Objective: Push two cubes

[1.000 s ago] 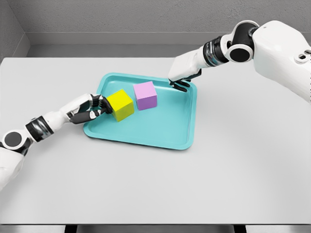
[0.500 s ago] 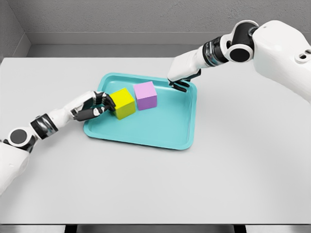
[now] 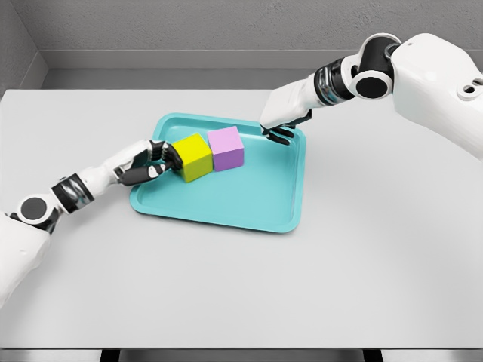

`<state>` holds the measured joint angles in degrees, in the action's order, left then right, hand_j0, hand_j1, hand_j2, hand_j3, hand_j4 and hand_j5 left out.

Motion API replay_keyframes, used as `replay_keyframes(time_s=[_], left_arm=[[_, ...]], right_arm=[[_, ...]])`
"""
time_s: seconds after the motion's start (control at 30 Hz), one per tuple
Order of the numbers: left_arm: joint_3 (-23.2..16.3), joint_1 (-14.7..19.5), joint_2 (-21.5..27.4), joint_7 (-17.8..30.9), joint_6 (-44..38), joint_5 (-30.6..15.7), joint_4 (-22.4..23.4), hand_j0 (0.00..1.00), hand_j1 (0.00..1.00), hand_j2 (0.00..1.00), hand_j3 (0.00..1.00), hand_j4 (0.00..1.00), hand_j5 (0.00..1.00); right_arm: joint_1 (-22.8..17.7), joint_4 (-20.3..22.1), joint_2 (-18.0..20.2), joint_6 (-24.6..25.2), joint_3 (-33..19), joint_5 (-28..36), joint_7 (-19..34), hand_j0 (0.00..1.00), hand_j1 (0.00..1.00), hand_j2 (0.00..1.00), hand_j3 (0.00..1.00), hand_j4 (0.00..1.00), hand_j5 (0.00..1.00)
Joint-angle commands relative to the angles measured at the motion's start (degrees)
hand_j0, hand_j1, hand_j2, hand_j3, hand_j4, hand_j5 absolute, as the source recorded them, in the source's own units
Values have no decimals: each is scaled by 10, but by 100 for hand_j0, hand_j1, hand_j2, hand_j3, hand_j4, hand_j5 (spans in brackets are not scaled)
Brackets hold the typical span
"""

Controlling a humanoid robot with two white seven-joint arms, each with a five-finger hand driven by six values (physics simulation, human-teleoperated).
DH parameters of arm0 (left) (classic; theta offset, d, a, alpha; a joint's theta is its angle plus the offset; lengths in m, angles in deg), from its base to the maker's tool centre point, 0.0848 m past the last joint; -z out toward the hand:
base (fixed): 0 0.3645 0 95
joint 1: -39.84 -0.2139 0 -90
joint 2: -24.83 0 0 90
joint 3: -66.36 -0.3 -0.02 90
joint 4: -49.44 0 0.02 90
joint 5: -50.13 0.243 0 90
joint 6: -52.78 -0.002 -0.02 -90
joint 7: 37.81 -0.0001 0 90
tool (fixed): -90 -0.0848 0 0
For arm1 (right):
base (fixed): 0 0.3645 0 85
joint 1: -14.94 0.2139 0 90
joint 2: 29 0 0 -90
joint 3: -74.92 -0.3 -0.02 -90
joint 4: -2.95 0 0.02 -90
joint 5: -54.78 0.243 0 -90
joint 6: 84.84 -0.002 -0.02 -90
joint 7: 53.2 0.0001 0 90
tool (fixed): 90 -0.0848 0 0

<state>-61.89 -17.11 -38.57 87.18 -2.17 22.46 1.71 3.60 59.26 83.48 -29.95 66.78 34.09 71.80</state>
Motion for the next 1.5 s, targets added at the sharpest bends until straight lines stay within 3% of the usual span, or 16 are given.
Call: replay_keyframes(time_s=[0.0, 0.67, 1.47], left_arm=[[3, 0, -6, 0, 0, 5, 1, 44, 44, 44, 44, 44, 44], [25, 10, 13, 0, 0, 3, 12, 45, 45, 45, 45, 45, 45], [25, 39, -28, 0, 0, 22, 62, 45, 45, 45, 45, 45, 45]], right_arm=[[0, 4, -1, 1, 0, 1, 0, 16, 16, 16, 16, 16, 16], [-7, 9, -5, 1, 1, 1, 0, 16, 16, 16, 16, 16, 16], [-25, -9, -31, 1, 8, 1, 0, 14, 14, 14, 14, 14, 14]])
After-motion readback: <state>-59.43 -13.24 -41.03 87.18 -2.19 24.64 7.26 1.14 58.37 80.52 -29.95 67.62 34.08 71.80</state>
